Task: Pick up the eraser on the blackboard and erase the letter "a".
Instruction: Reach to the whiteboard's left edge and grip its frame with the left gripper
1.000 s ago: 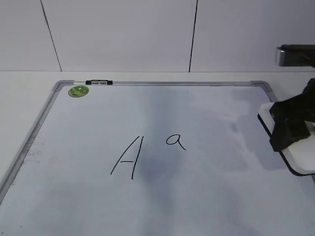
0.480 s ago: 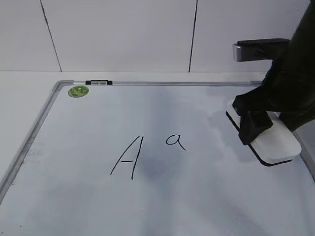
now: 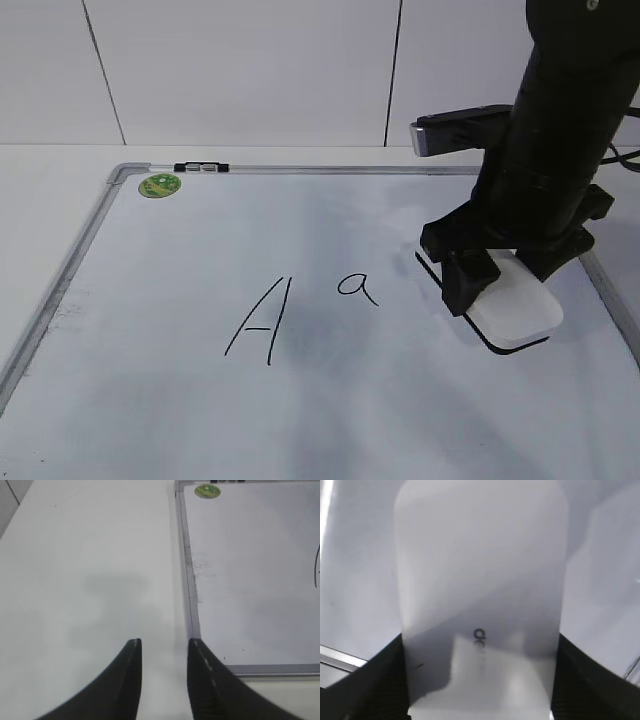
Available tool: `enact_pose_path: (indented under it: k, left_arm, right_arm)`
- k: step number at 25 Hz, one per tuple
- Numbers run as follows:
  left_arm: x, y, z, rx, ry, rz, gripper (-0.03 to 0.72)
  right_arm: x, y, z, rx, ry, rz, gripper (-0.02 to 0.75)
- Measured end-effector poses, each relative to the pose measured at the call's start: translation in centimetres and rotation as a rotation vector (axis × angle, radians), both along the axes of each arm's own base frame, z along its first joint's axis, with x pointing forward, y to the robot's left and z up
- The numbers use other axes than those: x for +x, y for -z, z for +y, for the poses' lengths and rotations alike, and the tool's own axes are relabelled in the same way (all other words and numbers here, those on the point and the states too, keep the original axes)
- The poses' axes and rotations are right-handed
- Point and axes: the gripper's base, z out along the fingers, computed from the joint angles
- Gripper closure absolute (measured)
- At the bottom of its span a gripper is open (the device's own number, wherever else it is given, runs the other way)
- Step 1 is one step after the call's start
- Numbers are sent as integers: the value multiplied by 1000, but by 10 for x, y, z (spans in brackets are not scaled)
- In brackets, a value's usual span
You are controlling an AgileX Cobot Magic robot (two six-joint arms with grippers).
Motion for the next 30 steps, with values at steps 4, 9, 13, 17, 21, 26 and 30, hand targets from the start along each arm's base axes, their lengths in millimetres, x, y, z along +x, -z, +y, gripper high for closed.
enact_pose_path:
  k: [4, 9, 13, 17, 21, 26, 30]
  left_arm:
    - [23, 2, 0, 2, 0, 142, 452]
    - [61, -12, -3, -34, 6, 177, 452]
    - [97, -21, -5, -57, 5, 227, 450]
    - [138, -24, -6, -63, 1, 330, 449]
    - [186, -22, -7, -67, -3, 423, 449]
    - [239, -13, -9, -84, -7, 501, 449]
    - [271, 0, -11, -101, -10, 552, 449]
  right_arm:
    - [0, 1, 0, -4, -3, 0, 176]
    - [0, 1, 0, -4, -3, 0, 176]
    - [0, 1, 0, -4, -3, 0, 176]
    - [0, 1, 0, 1, -1, 3, 176]
    - [0, 1, 1, 8, 1, 6, 176]
    - [0, 1, 1, 9, 2, 7, 176]
    - [0, 1, 1, 11, 2, 7, 176]
